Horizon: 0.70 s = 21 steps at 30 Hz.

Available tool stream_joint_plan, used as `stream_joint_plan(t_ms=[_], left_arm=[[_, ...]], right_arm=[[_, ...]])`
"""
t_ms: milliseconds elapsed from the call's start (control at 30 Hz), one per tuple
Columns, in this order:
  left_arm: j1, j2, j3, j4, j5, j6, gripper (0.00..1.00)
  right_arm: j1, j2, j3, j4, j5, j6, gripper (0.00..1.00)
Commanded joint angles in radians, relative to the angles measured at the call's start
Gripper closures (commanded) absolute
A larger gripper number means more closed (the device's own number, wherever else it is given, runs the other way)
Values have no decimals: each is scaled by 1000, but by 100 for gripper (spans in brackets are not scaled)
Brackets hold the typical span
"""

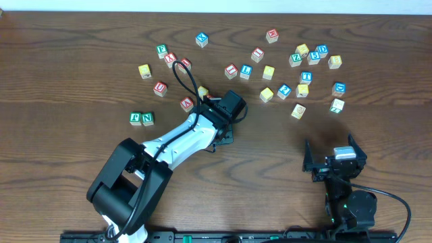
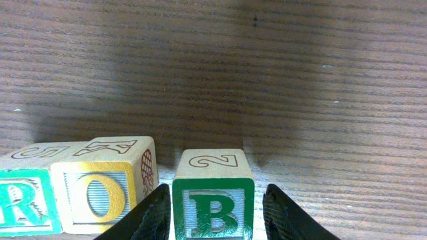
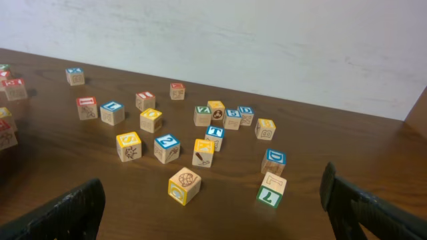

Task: Spell out ROBOT
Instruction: 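Lower the green B block beside the O block and open the left gripper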

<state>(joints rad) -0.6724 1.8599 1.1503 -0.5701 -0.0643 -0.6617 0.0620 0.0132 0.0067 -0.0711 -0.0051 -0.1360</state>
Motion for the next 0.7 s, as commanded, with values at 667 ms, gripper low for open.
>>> stream_joint_plan(t_ms=[667], left_arm=[[-3,-132,-12,-29,5,25,57]], right_arm=[[-6,0,-1,-5,-5,8,1]])
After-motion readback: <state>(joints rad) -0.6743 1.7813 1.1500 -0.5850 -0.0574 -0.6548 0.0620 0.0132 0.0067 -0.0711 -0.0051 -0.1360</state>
